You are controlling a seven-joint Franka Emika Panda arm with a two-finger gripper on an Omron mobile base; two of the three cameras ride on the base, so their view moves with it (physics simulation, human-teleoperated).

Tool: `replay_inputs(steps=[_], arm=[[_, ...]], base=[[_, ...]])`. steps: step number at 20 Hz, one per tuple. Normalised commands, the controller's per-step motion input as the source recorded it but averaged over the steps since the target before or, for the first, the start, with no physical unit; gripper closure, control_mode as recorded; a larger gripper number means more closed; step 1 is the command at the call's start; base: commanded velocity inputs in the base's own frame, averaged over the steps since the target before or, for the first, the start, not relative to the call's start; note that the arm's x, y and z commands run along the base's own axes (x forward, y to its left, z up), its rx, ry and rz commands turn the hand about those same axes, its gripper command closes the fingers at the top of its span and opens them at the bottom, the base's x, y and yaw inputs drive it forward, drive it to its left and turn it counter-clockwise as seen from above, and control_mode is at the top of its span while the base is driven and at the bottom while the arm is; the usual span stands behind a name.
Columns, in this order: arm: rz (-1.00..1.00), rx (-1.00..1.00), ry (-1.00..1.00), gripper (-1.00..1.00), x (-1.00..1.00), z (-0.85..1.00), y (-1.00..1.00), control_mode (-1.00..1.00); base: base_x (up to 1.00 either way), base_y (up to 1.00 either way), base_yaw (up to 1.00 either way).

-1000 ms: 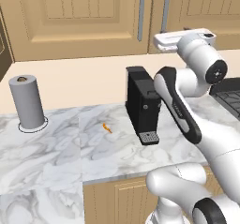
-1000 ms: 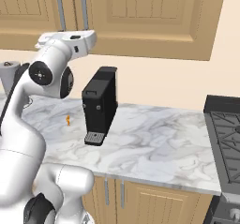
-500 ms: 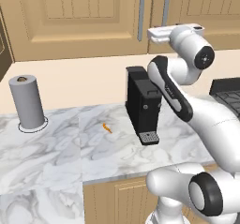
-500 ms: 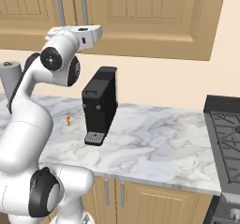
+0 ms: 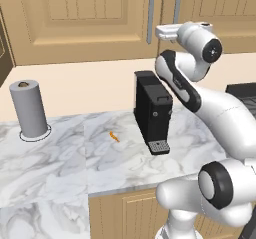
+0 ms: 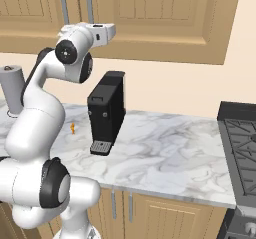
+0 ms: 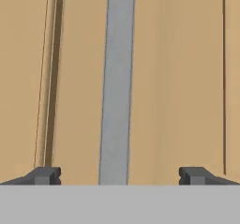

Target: Retrieve the tupperware from the cabinet, then place the raw meat into the tupperware to avoid contamination.

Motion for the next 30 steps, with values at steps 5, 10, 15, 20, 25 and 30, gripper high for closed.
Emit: replay_inputs(steps=[5,10,15,20,25,30], arm=[[0.01,0.02,0.03,-1.00,0.50,-0.01,-0.09,-1.00],[0.02,0.02,0.05,-1.00,0.57,-0.08,-0.09,-1.00],[0.01,0.00,0.05,1.00,0.51,-0.13,-0.02,-1.00],[0.00,0.00,0.01,1.00,0.10,-0.01,0.00,-1.00],[0.00,0.00,0.00,1.00,0.01,0.00,-0.02,-1.00],[0.00,0.00,0.00,1.00,0.00,0.00,-0.03,-1.00]], base=[[0.00,0.00,0.00],[0.00,0.00,0.00],[0.00,0.00,0.00],[0.00,0.00,0.00],[0.00,0.00,0.00],[0.00,0.00,0.00]])
